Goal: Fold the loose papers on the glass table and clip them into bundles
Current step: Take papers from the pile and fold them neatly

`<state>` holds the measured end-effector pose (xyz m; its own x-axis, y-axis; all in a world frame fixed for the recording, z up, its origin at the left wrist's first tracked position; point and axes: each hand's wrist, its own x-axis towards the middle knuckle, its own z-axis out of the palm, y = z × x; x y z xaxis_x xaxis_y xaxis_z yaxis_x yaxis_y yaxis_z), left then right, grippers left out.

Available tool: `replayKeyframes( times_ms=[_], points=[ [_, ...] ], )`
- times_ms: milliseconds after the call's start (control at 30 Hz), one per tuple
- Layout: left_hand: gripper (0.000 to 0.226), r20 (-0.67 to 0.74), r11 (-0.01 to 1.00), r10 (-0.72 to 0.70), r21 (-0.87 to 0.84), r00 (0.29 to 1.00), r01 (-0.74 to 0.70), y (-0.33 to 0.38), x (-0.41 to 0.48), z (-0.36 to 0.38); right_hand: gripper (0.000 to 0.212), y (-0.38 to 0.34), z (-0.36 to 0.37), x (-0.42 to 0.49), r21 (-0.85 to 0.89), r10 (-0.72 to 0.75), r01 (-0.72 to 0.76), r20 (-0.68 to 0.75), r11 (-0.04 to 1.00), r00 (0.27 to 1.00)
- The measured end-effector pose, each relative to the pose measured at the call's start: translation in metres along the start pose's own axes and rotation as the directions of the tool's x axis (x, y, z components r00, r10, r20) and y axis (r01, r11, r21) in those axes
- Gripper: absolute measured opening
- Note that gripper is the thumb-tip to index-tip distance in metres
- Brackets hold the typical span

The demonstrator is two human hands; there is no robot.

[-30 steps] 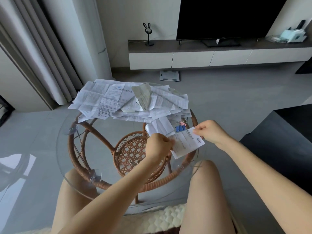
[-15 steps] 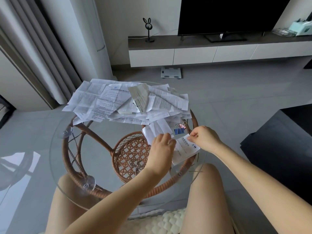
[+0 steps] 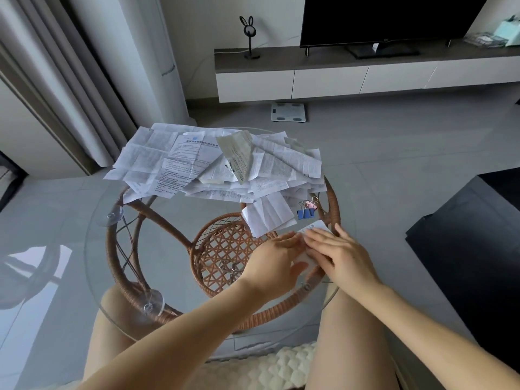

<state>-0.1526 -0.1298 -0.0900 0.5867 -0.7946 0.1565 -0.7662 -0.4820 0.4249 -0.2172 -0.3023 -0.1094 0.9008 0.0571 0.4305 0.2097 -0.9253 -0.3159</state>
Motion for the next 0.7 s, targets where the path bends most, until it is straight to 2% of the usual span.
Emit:
replayKeyframes(
  times_ms=[100,233,300,400,467,500,567,600,633,700],
  points=[
    [0.048,0.066,0.999,0.017,0.049,0.998,-0.020,-0.005,0.000,-0.005,0.030,0.011,-0.009,0.002,-0.063,-0.045,0.050,0.067,0.997,0.997],
    [0.046,0.067,0.999,0.027,0.037,0.997,-0.030,-0.007,-0.002,-0.007,0.062,0.019,-0.013,0.001,-0.075,0.006,0.010,0.199,0.997,0.980],
    [0.047,0.077,0.998,0.014,0.063,0.997,-0.019,-0.006,0.000,-0.008,0.055,0.019,-0.012,0.001,-0.117,-0.011,0.035,0.197,0.993,0.980],
    [0.048,0.113,0.997,-0.011,0.078,0.994,0.002,-0.004,-0.001,-0.010,0.016,0.012,-0.020,0.018,-0.144,-0.038,0.037,-0.001,0.989,0.999],
    [0.048,0.118,0.998,-0.023,0.063,0.993,0.016,-0.003,0.000,-0.011,0.013,0.008,-0.027,0.045,-0.164,0.047,-0.075,-0.167,0.984,0.985],
    [0.048,0.115,0.998,-0.024,0.058,0.993,0.017,-0.003,0.000,-0.011,0.020,0.005,-0.029,0.059,-0.185,0.111,-0.146,-0.184,0.972,0.977],
    [0.049,0.114,0.998,-0.019,0.059,0.993,0.012,-0.003,0.001,-0.011,0.034,0.005,-0.026,0.084,-0.238,0.271,-0.268,-0.023,0.933,0.962],
    [0.049,0.113,0.998,-0.017,0.059,0.993,0.011,-0.003,0.000,-0.011,0.034,0.004,-0.022,0.091,-0.257,0.319,-0.291,0.075,0.922,0.945],
    [0.049,0.106,0.998,-0.017,0.057,0.994,0.011,-0.002,-0.001,-0.012,0.030,0.003,-0.017,0.094,-0.260,0.323,-0.284,0.122,0.923,0.938],
    [0.049,0.098,0.998,-0.016,0.054,0.995,0.010,-0.002,-0.001,-0.013,0.022,0.001,-0.012,0.096,-0.213,0.309,-0.282,0.109,0.936,0.945]
  ],
)
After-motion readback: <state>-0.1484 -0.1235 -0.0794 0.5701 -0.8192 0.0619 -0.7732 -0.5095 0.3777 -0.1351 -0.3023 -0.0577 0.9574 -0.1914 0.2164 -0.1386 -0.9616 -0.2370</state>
